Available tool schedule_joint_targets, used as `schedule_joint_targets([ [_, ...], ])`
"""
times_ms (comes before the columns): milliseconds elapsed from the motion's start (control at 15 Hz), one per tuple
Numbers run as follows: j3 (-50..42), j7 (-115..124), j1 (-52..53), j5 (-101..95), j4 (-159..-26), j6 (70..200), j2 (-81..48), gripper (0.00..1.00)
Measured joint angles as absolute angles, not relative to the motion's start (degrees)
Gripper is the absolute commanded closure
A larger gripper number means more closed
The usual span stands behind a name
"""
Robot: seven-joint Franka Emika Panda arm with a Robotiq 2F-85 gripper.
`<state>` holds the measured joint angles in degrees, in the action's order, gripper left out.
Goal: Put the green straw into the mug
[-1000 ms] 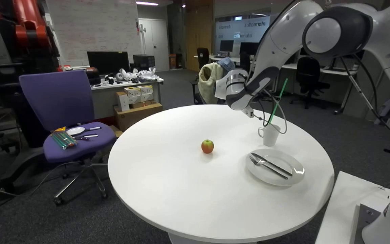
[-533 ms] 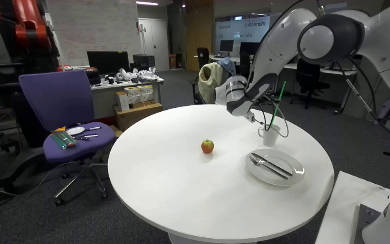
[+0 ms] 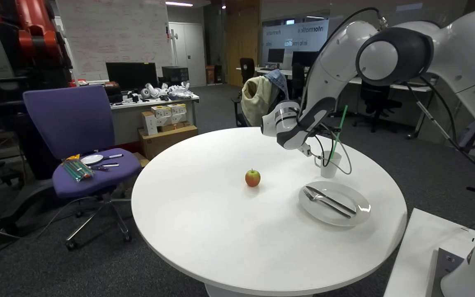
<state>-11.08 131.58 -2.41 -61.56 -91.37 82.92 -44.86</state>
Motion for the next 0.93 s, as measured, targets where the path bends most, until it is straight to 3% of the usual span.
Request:
schedule_joint_targets([
  [933, -10.0, 134.4, -2.1, -61.8, -91.4, 83.0, -49.3, 0.98],
])
